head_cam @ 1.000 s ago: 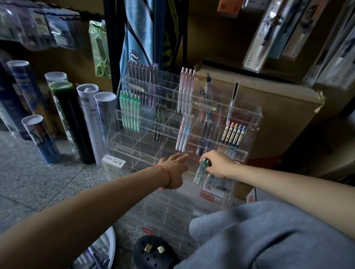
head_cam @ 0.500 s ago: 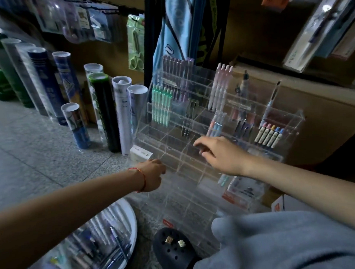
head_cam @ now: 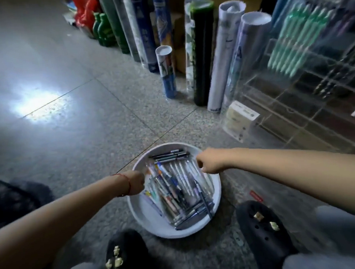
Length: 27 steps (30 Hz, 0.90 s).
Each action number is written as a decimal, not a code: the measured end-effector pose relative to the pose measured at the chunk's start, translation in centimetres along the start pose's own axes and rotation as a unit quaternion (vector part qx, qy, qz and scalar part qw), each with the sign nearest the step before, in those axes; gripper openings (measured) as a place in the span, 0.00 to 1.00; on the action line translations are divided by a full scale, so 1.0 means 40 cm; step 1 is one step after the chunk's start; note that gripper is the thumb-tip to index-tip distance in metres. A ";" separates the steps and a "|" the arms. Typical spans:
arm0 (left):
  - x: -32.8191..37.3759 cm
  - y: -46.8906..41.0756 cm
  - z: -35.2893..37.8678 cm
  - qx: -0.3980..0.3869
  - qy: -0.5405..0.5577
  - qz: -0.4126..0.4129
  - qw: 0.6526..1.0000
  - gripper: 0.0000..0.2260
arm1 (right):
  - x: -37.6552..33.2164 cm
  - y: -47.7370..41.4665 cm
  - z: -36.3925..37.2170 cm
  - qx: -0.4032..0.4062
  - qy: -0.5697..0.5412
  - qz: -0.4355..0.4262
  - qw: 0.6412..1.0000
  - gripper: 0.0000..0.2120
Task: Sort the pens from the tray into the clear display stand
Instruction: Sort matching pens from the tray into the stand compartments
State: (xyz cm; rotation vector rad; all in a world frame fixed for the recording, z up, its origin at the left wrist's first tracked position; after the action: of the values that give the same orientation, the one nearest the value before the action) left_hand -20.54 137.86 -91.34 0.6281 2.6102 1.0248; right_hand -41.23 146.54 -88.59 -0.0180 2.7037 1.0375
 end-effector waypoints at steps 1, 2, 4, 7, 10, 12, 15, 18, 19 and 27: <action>-0.010 -0.020 0.025 -0.006 0.047 -0.007 0.999 0.15 | 0.005 -0.031 0.007 -0.005 -0.031 -0.002 1.000 0.13; -0.013 -0.012 0.039 -0.029 0.093 -0.012 0.995 0.15 | 0.001 -0.064 0.016 -0.013 -0.050 -0.011 0.999 0.13; -0.040 -0.032 0.102 -0.071 0.222 -0.030 0.972 0.13 | -0.020 -0.123 0.054 -0.035 -0.083 -0.024 0.996 0.12; -0.062 -0.050 0.187 -0.106 0.461 -0.109 0.874 0.05 | -0.069 -0.193 0.122 -0.041 -0.124 -0.049 0.990 0.12; -0.045 -0.083 0.255 -0.054 0.542 -0.146 0.826 0.06 | -0.115 -0.253 0.192 -0.017 -0.171 -0.048 0.984 0.09; -0.024 -0.114 0.278 -0.015 0.570 -0.155 0.807 0.04 | -0.138 -0.278 0.228 0.010 -0.207 -0.035 0.978 0.08; 0.006 -0.138 0.292 0.017 0.526 -0.151 0.837 0.11 | -0.158 -0.293 0.259 0.073 -0.241 -0.003 0.968 0.07; 0.029 -0.135 0.289 0.038 0.455 -0.156 0.876 0.16 | -0.155 -0.304 0.268 0.113 -0.286 0.033 0.951 0.05; 0.034 -0.138 0.290 0.043 0.450 -0.163 0.877 0.17 | -0.149 -0.306 0.265 0.126 -0.297 0.046 0.945 0.05; 0.029 -0.148 0.317 0.038 0.577 -0.207 0.789 0.04 | -0.092 -0.290 0.241 0.154 -0.363 0.080 0.916 0.07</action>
State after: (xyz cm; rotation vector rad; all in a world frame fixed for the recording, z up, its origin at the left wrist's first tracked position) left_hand -18.32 141.88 -104.63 -0.8807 3.4777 1.4084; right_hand -34.38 143.98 -102.28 0.5429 2.1526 0.4897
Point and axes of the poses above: each hand's wrist, its own y-axis away from the middle knuckle, its own z-axis out of the palm, x = y × z, the point moved 1 cm from there along -y, towards the middle knuckle, and after that the axes turned 5 degrees about -z, right-handed, at the moved point
